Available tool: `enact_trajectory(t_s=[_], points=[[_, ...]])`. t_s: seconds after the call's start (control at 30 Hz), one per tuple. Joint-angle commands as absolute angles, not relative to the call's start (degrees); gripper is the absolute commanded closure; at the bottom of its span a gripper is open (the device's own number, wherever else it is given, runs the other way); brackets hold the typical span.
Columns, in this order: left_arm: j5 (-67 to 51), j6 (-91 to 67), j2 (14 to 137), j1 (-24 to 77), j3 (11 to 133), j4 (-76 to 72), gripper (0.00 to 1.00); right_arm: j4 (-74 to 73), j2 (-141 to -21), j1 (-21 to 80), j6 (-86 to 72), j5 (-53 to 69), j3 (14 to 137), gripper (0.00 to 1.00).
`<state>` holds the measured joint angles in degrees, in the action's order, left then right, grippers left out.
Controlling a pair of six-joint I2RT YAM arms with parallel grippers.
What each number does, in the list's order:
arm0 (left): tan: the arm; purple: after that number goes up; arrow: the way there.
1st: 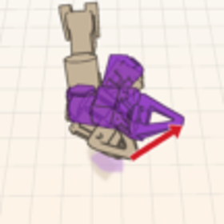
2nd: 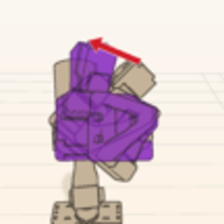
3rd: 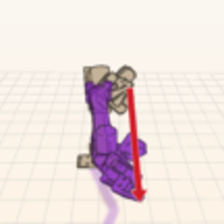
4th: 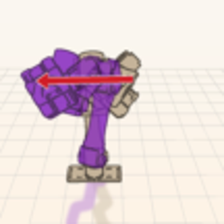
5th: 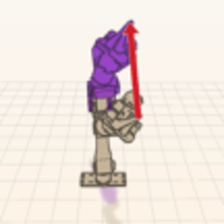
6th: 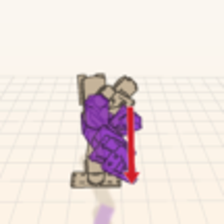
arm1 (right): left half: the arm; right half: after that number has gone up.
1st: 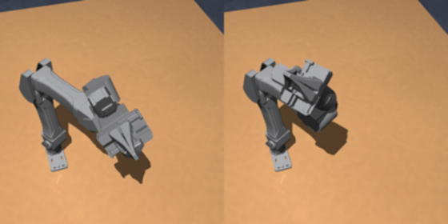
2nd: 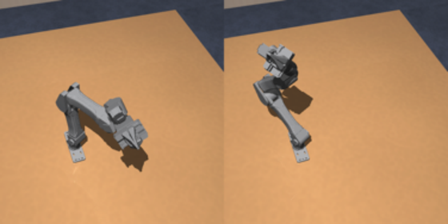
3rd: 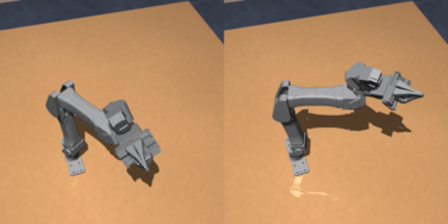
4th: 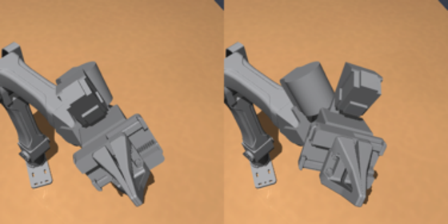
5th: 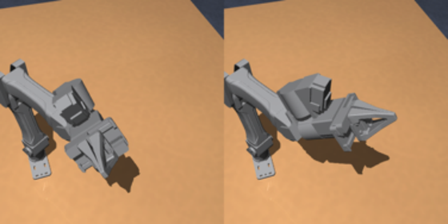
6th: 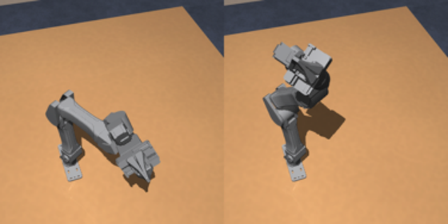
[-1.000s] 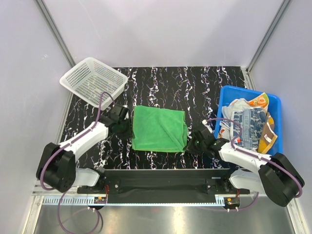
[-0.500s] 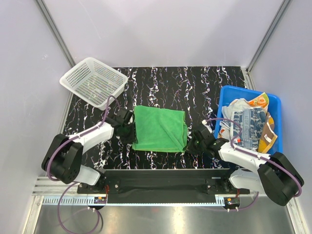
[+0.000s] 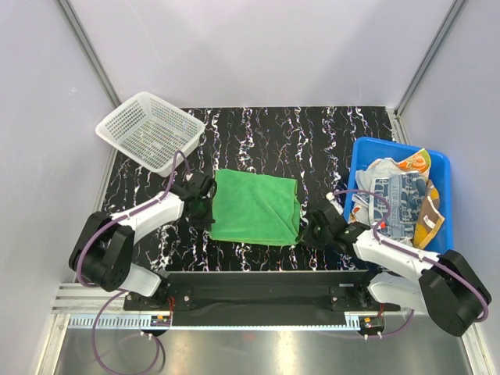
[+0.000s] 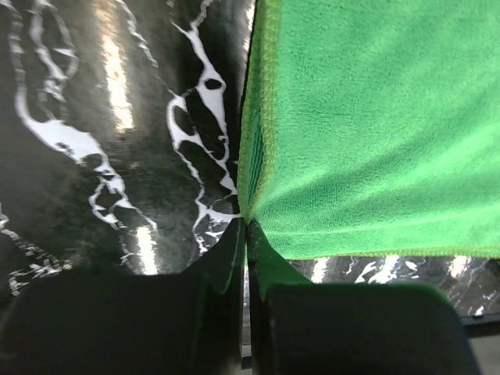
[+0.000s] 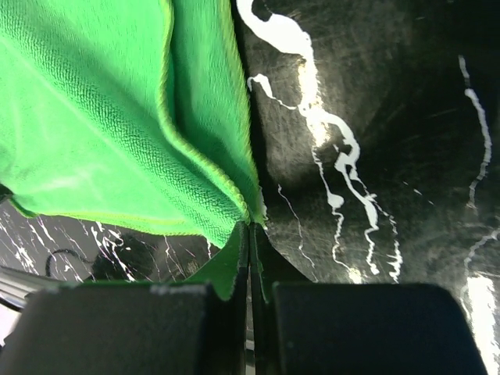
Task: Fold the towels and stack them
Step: Fold the towel
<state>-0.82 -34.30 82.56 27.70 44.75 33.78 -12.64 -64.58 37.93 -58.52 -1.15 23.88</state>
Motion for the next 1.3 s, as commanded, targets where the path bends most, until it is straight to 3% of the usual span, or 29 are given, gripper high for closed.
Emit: enact_trajectory(t_s=[0.0, 0.93, 1.07, 1.13, 1.17, 1.27], points=[[4.92, -33.57, 82.62, 27.86, 47.64, 36.47, 1.0, -15.2, -62.4, 38.41, -58.27, -4.13, 23.38, 1.0], [6.94, -33.4, 84.29, 27.51, 50.45, 39.2, 1.0, -5.81, -56.94, 38.67, -56.87, 7.55, 15.99, 1.0], [5.98, -32.35, 85.08, 27.6, 51.76, 40.25, 0.98, -6.5, -60.03, 38.93, -55.99, 8.26, 17.05, 0.85], [5.89, -32.17, 85.52, 27.6, 52.12, 40.69, 0.94, -7.29, -59.94, 39.02, -55.99, 8.35, 17.4, 0.73], [6.15, -32.17, 85.6, 27.51, 52.21, 41.3, 0.78, -7.9, -59.42, 39.02, -55.99, 8.09, 17.66, 0.7], [7.03, -31.82, 84.56, 27.6, 53.78, 43.76, 0.57, -13.87, -56.08, 39.02, -55.55, 6.6, 20.47, 0.64]])
